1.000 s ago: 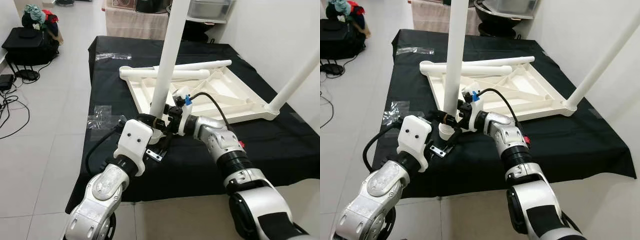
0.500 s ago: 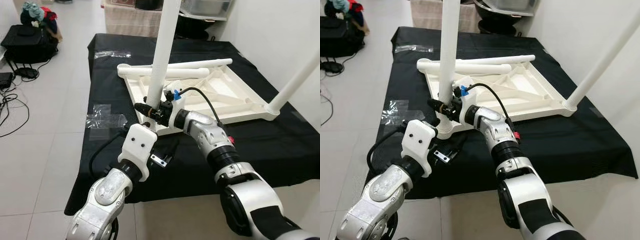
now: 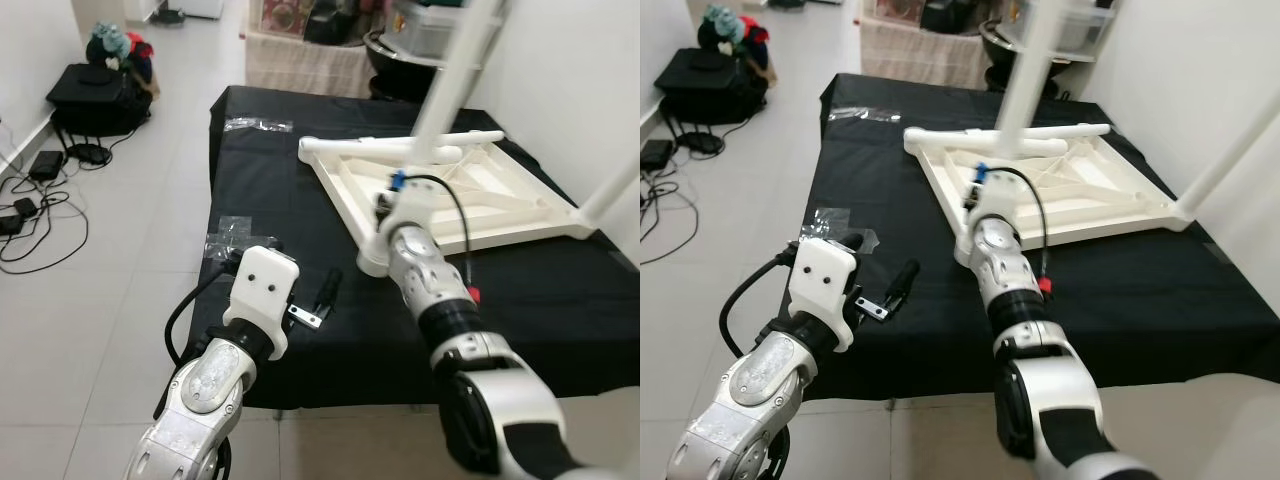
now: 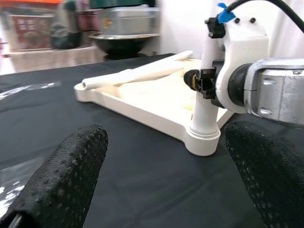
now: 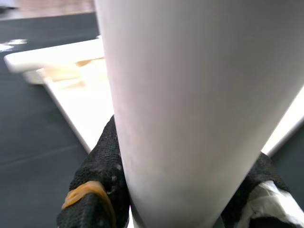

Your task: Building children table

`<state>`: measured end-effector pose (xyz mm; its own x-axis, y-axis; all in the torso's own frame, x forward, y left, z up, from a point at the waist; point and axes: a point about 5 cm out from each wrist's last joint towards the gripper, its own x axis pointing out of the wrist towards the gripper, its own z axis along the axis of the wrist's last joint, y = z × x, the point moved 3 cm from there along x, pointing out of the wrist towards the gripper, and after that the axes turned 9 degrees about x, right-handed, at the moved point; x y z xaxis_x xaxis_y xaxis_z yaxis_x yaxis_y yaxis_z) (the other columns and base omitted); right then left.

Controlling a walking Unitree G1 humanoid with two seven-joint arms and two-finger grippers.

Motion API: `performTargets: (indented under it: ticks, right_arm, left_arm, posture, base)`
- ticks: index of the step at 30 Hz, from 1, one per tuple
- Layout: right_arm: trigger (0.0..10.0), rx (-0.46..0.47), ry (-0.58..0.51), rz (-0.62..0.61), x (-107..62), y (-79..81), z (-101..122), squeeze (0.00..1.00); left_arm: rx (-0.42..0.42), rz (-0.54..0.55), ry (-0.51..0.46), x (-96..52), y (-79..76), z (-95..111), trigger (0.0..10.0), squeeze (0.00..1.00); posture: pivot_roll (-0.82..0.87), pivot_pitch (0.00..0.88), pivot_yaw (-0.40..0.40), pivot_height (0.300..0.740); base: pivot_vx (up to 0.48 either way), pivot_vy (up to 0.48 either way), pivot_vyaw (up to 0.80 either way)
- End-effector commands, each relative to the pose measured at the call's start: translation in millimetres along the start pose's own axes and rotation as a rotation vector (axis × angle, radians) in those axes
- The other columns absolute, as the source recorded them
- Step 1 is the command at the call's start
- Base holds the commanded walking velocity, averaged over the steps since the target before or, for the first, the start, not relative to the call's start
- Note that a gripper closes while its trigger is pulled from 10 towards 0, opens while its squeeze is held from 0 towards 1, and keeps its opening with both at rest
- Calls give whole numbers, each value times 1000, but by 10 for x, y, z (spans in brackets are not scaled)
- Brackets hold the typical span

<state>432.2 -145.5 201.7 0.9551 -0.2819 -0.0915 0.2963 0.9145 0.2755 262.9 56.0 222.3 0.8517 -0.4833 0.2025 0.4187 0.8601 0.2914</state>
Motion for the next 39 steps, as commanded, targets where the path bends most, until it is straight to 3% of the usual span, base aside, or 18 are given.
performTargets:
  ticks: [1,3,4,5,8,9,10,11,17,19,22,24,26,27,28,30,32,39]
  right_arm:
    - [0,-57,24,-66,-9,-117,-99,0]
    - [0,-52,16,-48,-22,-67,-94,0]
    - [235,-43,-9,28,-31,57,-68,0]
    - [10000,-32,-12,80,-40,167,-74,0]
    - [10000,-24,-17,168,-53,313,-71,0]
    - [10000,-22,-34,202,-54,342,-47,137]
    - [10000,-22,-34,202,-54,342,-47,137]
    - [10000,-25,-51,210,-52,345,-22,1000]
    - [10000,-45,-102,229,-32,317,66,1000]
    - [10000,-17,-127,395,-45,418,215,1000]
    - [10000,26,-119,472,-49,448,276,1000]
    - [10000,160,-46,683,-95,520,336,1000]
    - [10000,221,-5,806,-144,553,357,1000]
    - [10000,221,-5,806,-144,553,357,1000]
    - [10000,224,27,934,-210,579,354,1000]
    - [10000,224,27,934,-210,579,354,1000]
    - [10000,133,98,1132,-343,587,266,1000]
    - [10000,54,164,1343,-513,552,185,1000]
  left_arm:
    - [3,-18,1,9,-48,-8,10000,0]
    - [2,-19,2,5,-52,-14,10000,0]
    - [-1,-18,3,2,-55,-16,10000,0]
    - [-3,-17,4,0,-59,-16,10000,0]
    - [-4,-17,5,-3,-63,-15,10000,0]
    - [-5,-15,6,-6,-61,-15,10000,0]
    - [-5,-15,6,-6,-61,-15,10000,0]
    - [-5,-14,6,-8,-57,-16,10000,0]
    - [-7,-11,8,-10,-48,-18,10000,0]
    - [-7,-12,2,-7,-43,-9,10000,0]
    - [-6,-12,-1,-6,-39,-1,10000,0]
    - [-4,-10,-8,0,-24,10,10000,0]
    - [-6,-10,-11,5,-22,18,10000,0]
    - [-6,-10,-11,5,-22,18,10000,0]
    - [-4,-15,-19,9,-29,34,10000,0]
    - [-4,-15,-19,9,-29,34,10000,0]
    - [-14,-19,-31,9,-56,61,10000,0]
    - [-14,-26,-23,-13,-72,47,10000,0]
  posture:
    - [64,106,-153,740]
    - [61,102,-154,740]
    - [61,102,-153,740]
    - [65,101,-155,740]
    - [65,101,-156,740]
    - [65,103,-156,740]
    - [65,103,-156,740]
    - [65,103,-156,740]
    - [63,107,-155,740]
    - [67,108,-156,740]
    - [67,108,-156,740]
    - [66,108,-155,740]
    - [67,108,-156,740]
    - [67,108,-156,740]
    - [67,108,-156,740]
    - [67,108,-156,740]
    - [69,110,-154,740]
    - [73,112,-153,740]
  base:
    - [0,0,0]
    - [0,0,0]
    - [0,0,0]
    - [0,0,0]
    - [0,0,0]
    - [0,0,0]
    - [0,0,0]
    - [0,0,0]
    - [0,0,0]
    - [0,0,0]
    - [0,0,0]
    - [0,0,0]
    - [0,0,0]
    - [0,0,0]
    - [0,0,0]
    - [0,0,0]
    - [0,0,0]
    - [0,0,0]
